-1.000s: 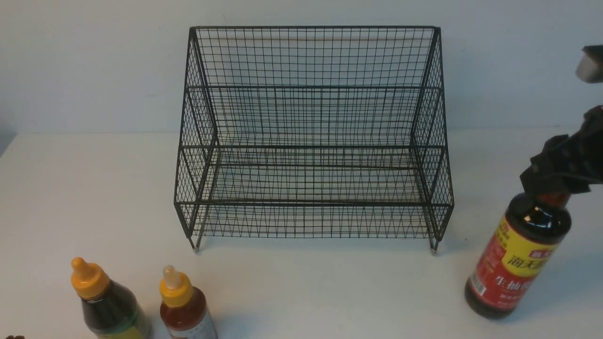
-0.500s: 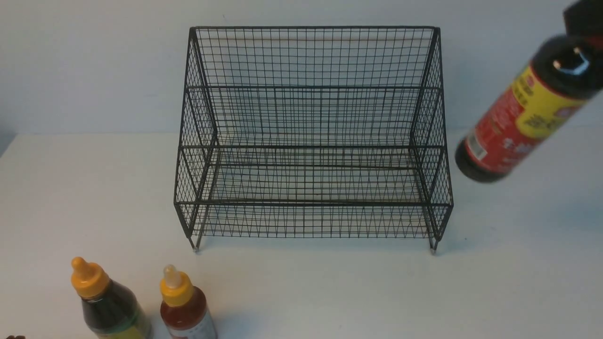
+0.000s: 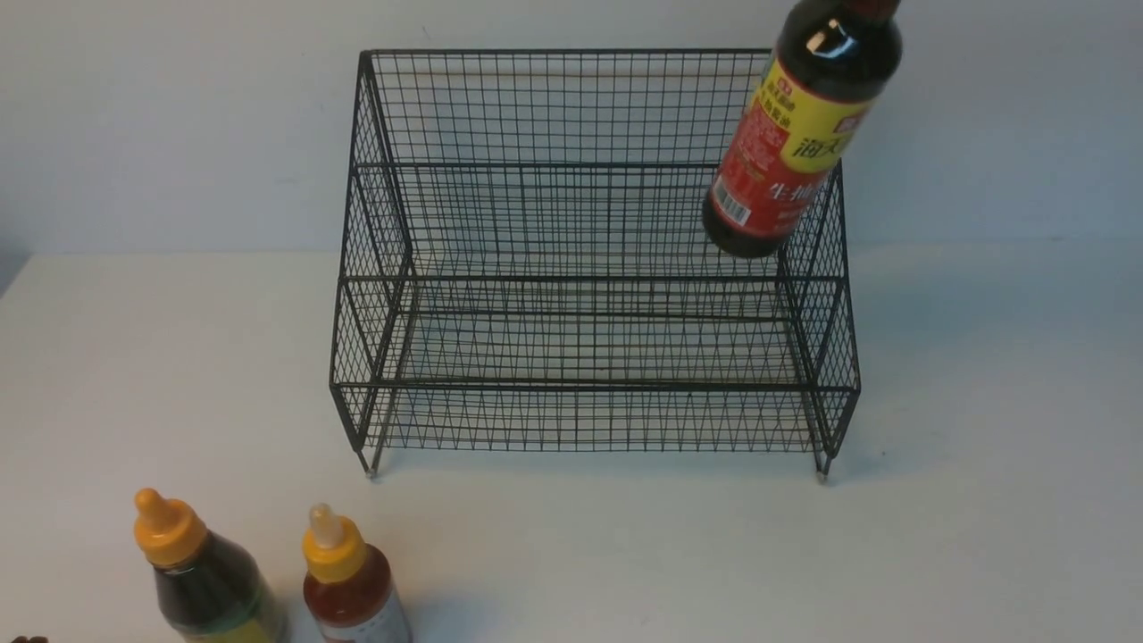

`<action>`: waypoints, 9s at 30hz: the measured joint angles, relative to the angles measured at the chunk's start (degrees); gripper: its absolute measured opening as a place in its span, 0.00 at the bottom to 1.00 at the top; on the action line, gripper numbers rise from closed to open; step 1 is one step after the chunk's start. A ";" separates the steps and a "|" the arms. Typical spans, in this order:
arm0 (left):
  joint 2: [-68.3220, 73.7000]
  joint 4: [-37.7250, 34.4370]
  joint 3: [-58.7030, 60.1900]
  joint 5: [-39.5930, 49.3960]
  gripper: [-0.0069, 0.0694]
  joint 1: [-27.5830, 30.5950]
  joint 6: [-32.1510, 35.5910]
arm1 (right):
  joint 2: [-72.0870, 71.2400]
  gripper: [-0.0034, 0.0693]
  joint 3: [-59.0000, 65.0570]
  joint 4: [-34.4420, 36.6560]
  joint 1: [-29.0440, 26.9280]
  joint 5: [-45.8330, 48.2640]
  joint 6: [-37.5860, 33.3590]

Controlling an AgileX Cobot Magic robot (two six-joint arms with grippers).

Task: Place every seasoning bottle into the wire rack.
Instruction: Use the right arm to put the condiment bottle back on the shelf, then use the left arm to grab the condiment bottle closest to it

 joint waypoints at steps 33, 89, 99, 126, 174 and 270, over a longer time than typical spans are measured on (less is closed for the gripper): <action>0.00 0.00 0.00 0.00 0.08 0.00 0.00 | 14.41 0.60 -0.93 0.21 0.05 -2.96 0.37; 0.00 0.00 0.00 0.00 0.08 0.00 0.00 | -91.25 0.03 94.21 9.33 0.05 -48.14 4.53; 0.00 0.00 0.00 0.00 0.08 0.00 0.00 | -91.25 0.03 101.55 9.38 0.05 -48.33 4.35; 0.00 0.00 0.00 0.00 0.08 0.00 0.00 | -96.41 0.03 111.49 -25.81 -7.86 -47.69 35.40; 0.00 0.00 0.00 0.00 0.08 0.00 0.00 | -96.41 0.03 111.37 -25.81 -15.27 -44.54 34.30; 82.66 -12.24 -66.20 48.23 0.82 0.00 -2.54 | -96.41 0.03 111.37 -25.81 -15.27 -44.54 33.99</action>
